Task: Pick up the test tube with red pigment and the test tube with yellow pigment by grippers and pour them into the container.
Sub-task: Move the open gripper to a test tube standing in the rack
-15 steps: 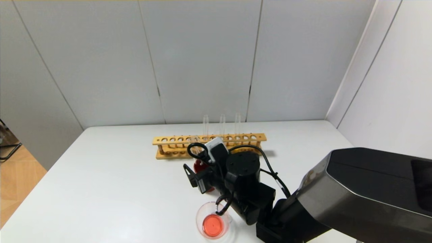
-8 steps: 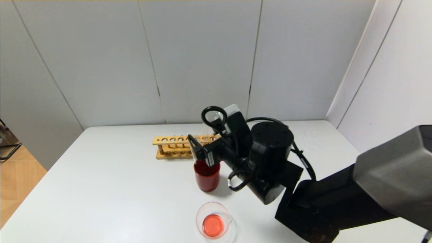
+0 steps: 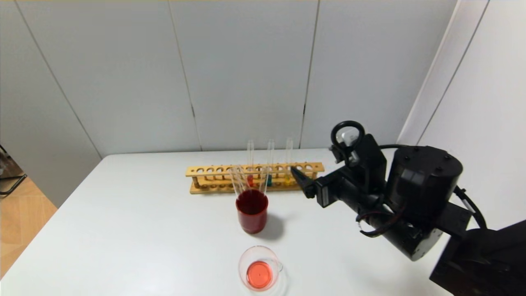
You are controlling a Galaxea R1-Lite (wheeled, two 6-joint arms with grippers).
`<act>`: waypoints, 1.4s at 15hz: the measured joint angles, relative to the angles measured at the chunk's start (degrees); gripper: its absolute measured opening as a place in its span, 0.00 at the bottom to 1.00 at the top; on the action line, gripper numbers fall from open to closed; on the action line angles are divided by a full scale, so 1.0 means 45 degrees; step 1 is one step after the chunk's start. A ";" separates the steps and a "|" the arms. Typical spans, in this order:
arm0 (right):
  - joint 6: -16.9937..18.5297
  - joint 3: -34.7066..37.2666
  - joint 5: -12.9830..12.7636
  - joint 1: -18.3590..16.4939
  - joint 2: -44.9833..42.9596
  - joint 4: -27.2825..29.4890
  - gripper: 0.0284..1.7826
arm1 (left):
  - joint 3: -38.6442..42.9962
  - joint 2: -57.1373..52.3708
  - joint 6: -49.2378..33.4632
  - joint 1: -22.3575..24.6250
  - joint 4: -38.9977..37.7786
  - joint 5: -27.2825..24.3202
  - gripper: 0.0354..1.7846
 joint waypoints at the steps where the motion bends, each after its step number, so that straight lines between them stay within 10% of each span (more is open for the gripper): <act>1: 0.0401 0.0520 -0.0024 -0.0214 -0.0173 -0.0016 0.98 | 0.0005 0.0000 0.0000 0.0000 0.0000 -0.0003 0.98; 8: 0.2560 0.1991 0.0005 -0.0740 -0.0173 -0.0054 0.98 | 0.0000 0.0000 0.0005 0.0000 0.0000 -0.0003 0.98; 17: 0.2693 -0.0656 0.0152 -0.1341 0.2964 -0.1157 0.98 | 0.0005 0.0000 0.0000 0.0000 0.0000 -0.0008 0.98; 21: 0.2517 -0.2714 0.1184 -0.2108 0.4600 -0.1051 0.98 | 0.0000 0.0000 0.0000 0.0000 0.0000 -0.0014 0.98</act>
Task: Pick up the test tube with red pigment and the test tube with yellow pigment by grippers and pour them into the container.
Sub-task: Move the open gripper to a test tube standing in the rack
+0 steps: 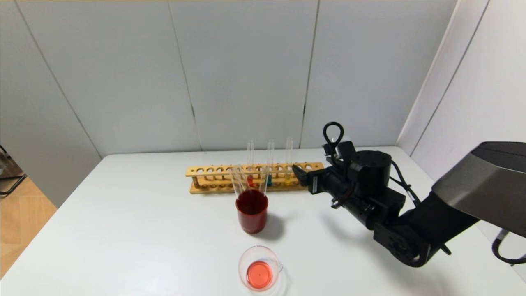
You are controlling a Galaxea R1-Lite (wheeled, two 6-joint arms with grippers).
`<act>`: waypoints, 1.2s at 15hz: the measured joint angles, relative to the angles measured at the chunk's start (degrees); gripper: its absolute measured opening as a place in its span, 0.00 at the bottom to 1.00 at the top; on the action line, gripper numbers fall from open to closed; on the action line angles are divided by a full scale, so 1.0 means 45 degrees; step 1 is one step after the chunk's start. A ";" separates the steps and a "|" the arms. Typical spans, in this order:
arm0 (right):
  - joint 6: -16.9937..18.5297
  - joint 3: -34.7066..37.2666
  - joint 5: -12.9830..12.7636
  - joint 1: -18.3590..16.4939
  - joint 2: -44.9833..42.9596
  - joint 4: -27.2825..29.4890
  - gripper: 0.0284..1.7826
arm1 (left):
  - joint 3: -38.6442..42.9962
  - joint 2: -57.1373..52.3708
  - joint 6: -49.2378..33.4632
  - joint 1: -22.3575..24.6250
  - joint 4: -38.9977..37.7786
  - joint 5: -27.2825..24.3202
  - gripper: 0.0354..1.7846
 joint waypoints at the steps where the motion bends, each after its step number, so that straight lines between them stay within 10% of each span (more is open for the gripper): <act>1: -0.0111 -0.0447 0.0122 -0.0089 0.0336 0.0046 0.98 | 0.0000 0.0000 0.0000 0.0000 0.0000 0.0000 0.98; 18: -0.0490 -0.4692 0.0775 -0.0024 0.2779 0.1948 0.97 | 0.0000 0.0000 0.0005 0.0000 0.0003 0.0005 0.98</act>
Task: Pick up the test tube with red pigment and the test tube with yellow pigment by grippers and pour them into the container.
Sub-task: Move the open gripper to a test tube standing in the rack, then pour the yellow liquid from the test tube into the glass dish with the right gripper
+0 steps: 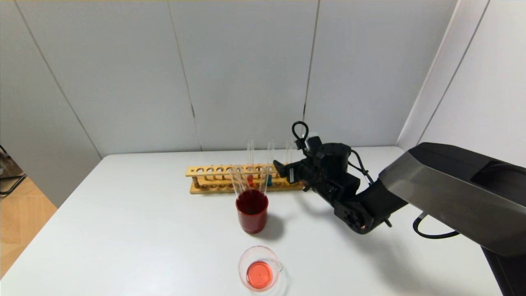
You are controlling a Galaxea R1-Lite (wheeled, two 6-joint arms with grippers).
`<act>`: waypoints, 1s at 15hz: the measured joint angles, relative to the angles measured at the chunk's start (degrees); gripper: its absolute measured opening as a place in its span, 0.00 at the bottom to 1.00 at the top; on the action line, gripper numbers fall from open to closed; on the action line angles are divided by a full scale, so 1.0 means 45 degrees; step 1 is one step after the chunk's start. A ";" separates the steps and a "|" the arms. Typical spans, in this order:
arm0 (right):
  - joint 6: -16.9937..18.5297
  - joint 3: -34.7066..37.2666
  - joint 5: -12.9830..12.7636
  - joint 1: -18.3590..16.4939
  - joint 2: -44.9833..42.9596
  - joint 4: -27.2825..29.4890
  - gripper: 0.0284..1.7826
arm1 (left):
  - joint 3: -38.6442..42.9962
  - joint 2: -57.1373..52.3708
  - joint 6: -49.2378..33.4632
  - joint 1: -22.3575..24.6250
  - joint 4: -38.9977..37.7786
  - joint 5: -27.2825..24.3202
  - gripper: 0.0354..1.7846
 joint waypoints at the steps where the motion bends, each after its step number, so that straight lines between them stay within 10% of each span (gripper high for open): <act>1: -0.0005 -0.0073 0.0000 -0.0005 0.0070 0.0011 0.94 | 0.0000 0.0000 0.0000 0.0000 0.0000 0.0000 0.98; 10: -0.0347 -0.0588 -0.0024 0.0098 0.0455 0.0030 0.20 | 0.0000 0.0000 -0.0005 0.0000 -0.0003 0.0005 0.98; 15: -0.0452 -0.0685 -0.0046 0.0122 0.0211 0.0068 0.17 | 0.0000 0.0000 -0.0005 0.0000 -0.0003 0.0000 0.98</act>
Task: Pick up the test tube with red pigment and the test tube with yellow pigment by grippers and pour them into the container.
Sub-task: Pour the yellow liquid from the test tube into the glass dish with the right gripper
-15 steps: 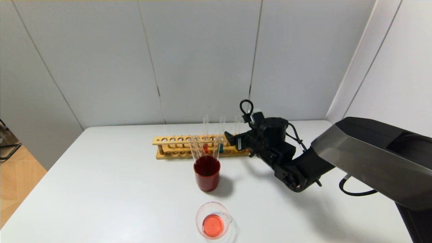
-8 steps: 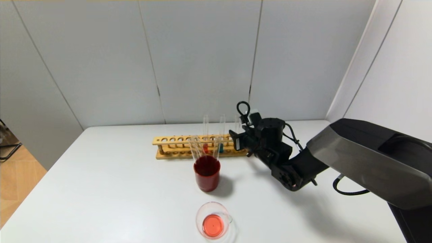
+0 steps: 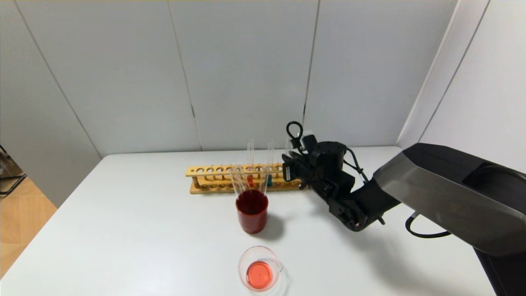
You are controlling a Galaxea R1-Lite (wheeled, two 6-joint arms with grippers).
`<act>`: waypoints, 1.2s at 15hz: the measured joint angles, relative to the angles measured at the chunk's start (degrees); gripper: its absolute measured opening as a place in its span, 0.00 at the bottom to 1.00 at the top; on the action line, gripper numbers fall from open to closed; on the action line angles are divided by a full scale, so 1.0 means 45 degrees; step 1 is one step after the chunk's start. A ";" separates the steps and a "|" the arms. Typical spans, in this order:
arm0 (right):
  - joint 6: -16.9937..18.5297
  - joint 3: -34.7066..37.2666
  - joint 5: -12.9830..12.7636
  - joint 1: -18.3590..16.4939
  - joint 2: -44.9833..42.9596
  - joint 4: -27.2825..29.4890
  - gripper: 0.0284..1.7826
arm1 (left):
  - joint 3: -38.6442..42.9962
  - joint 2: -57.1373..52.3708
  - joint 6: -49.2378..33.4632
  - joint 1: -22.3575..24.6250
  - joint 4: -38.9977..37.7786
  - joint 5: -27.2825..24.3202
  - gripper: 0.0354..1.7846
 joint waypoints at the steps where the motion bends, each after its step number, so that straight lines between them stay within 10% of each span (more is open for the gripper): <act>1: -0.0011 -0.0054 -0.0003 0.0000 -0.0130 0.0035 0.17 | 0.0000 0.0000 0.0000 0.0000 0.0000 0.0000 0.98; 12: -0.0929 -0.2029 -0.0149 0.0076 -0.4760 0.5047 0.17 | 0.0000 0.0000 0.0000 0.0000 0.0000 0.0005 0.98; 18: -0.1336 0.0507 -0.0160 0.0615 -0.8504 0.6339 0.17 | 0.0000 0.0000 0.0000 0.0000 0.0003 0.0005 0.98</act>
